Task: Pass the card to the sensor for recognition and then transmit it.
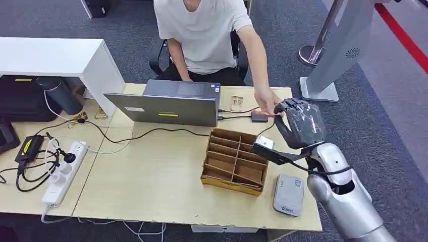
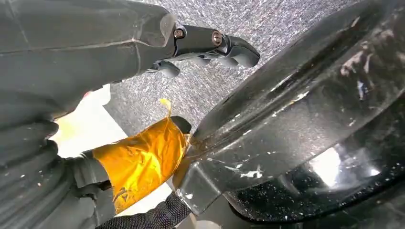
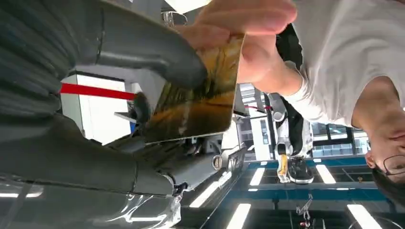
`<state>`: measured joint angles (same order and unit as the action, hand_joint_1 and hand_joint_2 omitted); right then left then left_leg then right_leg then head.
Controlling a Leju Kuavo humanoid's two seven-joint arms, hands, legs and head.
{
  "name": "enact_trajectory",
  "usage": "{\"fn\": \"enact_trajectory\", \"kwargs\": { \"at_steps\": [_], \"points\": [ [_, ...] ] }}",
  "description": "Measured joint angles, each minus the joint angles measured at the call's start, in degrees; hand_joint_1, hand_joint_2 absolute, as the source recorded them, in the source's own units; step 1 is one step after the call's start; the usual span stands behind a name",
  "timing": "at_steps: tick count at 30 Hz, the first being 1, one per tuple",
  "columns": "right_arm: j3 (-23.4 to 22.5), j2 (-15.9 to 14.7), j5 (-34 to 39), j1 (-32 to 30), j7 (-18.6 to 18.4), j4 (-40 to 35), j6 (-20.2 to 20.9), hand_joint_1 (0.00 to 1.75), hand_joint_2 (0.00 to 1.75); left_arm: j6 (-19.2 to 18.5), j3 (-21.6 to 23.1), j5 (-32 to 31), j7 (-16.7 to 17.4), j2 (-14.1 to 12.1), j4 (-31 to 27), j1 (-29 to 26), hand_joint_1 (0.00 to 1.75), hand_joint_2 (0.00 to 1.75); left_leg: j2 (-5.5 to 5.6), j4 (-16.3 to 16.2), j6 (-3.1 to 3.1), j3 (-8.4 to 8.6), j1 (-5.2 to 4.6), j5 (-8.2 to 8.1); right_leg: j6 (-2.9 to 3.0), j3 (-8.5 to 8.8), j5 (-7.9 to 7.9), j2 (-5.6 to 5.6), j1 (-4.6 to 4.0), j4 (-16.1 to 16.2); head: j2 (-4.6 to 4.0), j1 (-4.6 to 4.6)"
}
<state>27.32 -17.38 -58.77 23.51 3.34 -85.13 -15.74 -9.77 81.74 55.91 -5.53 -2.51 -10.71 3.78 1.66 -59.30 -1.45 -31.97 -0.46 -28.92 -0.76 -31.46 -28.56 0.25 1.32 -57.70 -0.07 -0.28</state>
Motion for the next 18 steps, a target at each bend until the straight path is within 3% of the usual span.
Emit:
{"fn": "enact_trajectory", "kwargs": {
  "at_steps": [7,15,18],
  "points": [
    [0.2,0.1,0.8,1.2,0.6,0.0,0.5,1.75,1.75,-2.3,0.0,0.2,-1.7,-0.2,0.0,-0.1,0.0,1.75,0.0,0.0,0.0,0.0,0.0,0.0,0.0,0.0,0.0,0.0,0.0,0.0,0.0,0.0],
    [0.3,0.1,0.8,1.4,0.6,0.0,0.6,1.75,1.75,-1.8,0.0,0.5,-2.4,-0.2,0.1,-0.2,0.0,1.75,0.01,0.0,0.0,0.01,0.0,0.0,0.0,-0.01,0.0,0.0,0.0,0.0,0.0,0.0],
    [-2.1,-2.6,2.3,-4.4,0.5,-5.7,-2.5,1.75,1.75,0.1,0.0,1.7,-2.7,0.2,0.2,-0.7,0.0,1.75,0.09,0.0,-0.03,-0.05,-0.01,-0.03,-0.03,-0.05,-0.03,-0.08,0.01,0.1,0.0,-0.02]
  ]
}}
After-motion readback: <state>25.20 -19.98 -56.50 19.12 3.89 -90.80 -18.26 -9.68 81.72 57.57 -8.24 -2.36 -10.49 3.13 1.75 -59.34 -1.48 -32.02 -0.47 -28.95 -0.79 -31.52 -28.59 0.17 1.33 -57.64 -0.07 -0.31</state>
